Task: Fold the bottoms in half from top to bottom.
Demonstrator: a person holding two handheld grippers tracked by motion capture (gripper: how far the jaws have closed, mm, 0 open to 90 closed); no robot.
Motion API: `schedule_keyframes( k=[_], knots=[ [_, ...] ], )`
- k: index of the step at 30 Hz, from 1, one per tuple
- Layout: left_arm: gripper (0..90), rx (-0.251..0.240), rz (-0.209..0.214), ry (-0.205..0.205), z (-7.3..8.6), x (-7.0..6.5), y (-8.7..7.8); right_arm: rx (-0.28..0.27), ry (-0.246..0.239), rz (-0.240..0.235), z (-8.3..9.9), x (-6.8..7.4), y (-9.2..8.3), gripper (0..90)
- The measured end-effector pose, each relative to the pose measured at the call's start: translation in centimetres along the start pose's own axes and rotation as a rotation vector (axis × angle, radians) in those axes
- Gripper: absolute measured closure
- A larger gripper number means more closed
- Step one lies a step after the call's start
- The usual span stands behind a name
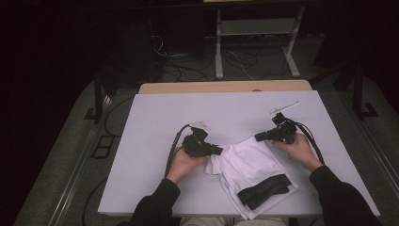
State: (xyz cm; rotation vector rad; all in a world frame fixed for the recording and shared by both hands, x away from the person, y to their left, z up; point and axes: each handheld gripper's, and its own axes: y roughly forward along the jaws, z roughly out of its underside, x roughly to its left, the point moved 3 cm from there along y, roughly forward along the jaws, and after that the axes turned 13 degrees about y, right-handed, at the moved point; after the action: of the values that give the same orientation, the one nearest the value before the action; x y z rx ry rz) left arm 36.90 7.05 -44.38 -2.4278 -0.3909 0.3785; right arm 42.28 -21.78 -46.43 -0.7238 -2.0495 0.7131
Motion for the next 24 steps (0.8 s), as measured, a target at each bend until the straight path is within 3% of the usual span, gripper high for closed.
schedule_keyframes(
  k=[4, 13, 24],
  knots=[
    [82.7, -0.006, -0.015, -0.012, 0.4, 0.8, -0.8, -0.010, 0.002, -0.011, -0.7, 0.4, 0.6, 83.1],
    [82.7, 0.020, -0.037, 0.000, 0.2, 2.7, -2.0, -0.022, 0.011, -0.010, -1.7, 1.2, 1.8, 83.1],
    [82.7, 0.039, -0.074, 0.018, -0.7, 6.0, -3.1, -0.074, 0.080, -0.025, -2.7, 1.1, 2.4, 83.2]
  ],
)
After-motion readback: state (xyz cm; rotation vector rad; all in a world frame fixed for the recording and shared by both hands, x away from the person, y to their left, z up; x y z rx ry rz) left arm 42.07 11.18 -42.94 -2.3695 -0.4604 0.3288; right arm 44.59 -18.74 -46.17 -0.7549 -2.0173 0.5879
